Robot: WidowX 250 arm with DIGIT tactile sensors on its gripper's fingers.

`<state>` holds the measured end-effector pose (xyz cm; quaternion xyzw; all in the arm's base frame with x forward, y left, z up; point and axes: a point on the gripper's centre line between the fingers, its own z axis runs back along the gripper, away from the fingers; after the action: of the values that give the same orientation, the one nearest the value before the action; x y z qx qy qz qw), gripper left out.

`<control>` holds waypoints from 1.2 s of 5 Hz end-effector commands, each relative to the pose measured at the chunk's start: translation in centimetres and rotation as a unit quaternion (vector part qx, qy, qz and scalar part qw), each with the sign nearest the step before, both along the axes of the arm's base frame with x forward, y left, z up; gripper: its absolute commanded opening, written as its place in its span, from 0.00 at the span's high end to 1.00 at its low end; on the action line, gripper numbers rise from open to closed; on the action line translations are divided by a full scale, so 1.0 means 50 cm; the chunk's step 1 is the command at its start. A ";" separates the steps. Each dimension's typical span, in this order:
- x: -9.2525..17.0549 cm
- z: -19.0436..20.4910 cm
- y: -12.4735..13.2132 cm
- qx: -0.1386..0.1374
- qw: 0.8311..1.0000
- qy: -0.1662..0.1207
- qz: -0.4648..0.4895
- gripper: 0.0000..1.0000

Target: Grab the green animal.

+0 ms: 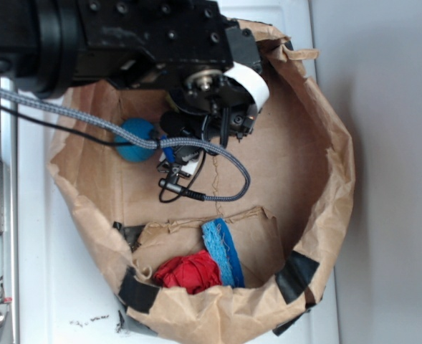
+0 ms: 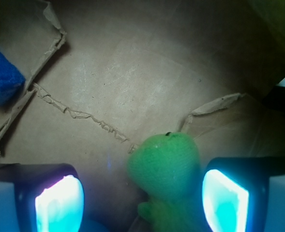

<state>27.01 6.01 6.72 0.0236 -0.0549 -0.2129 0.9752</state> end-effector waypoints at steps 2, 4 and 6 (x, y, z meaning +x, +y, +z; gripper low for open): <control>0.019 0.030 0.013 0.007 1.000 -0.025 0.003 0.00; 0.014 0.041 0.059 -0.030 0.999 -0.024 -0.009 0.00; 0.040 -0.002 0.040 -0.001 1.000 -0.022 -0.001 0.00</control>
<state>27.93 7.93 5.21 0.0145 -0.0551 -0.2059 0.9769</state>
